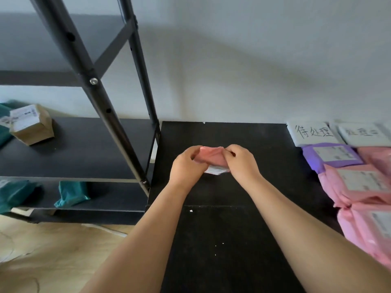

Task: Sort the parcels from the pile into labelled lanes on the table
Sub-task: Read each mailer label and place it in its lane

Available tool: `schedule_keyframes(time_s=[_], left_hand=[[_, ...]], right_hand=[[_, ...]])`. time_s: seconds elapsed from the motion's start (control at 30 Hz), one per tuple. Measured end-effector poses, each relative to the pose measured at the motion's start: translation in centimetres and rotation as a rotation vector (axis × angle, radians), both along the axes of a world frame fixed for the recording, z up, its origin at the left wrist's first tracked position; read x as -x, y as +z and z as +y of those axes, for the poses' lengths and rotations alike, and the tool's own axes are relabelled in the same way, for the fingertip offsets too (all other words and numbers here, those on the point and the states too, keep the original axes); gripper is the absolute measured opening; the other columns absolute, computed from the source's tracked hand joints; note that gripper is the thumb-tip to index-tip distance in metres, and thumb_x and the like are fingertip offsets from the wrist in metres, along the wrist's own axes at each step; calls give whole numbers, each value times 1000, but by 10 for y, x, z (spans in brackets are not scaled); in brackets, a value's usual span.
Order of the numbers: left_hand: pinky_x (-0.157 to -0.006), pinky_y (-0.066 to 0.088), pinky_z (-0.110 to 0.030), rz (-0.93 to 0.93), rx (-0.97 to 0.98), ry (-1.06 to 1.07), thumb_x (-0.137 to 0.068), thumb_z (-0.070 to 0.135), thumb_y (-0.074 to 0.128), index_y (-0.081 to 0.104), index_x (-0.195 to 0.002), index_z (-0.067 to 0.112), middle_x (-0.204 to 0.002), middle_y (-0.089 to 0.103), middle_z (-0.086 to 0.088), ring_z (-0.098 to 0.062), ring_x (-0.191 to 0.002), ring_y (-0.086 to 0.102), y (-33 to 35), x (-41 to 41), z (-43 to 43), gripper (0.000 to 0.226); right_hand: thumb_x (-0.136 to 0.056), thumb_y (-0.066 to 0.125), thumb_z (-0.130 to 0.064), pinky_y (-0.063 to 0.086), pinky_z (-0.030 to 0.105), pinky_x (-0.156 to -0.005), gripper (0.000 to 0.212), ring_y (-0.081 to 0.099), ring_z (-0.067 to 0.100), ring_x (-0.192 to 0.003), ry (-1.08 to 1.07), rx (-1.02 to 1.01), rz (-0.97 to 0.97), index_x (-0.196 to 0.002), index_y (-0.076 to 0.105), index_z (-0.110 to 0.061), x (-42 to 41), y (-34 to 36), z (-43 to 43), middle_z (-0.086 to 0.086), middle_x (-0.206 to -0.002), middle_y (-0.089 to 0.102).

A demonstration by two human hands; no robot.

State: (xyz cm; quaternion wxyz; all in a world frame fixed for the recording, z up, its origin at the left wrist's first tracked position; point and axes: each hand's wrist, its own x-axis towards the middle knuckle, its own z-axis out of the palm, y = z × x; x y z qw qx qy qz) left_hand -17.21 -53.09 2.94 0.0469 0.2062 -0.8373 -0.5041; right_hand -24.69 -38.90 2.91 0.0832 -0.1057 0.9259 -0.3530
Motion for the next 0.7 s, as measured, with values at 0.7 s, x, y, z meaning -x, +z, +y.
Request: schedule_keyframes(time_s=[0.7], left_hand=[[-68, 53, -21, 2, -320, 192, -89, 30, 71, 74, -98, 18, -92, 75, 6, -11, -85, 72, 77, -140, 185, 15]], right_hand=[[-94, 64, -39, 39, 17, -74, 40, 55, 2, -95, -116, 311, -31, -129, 58, -20, -147, 73, 227, -12, -111, 61]])
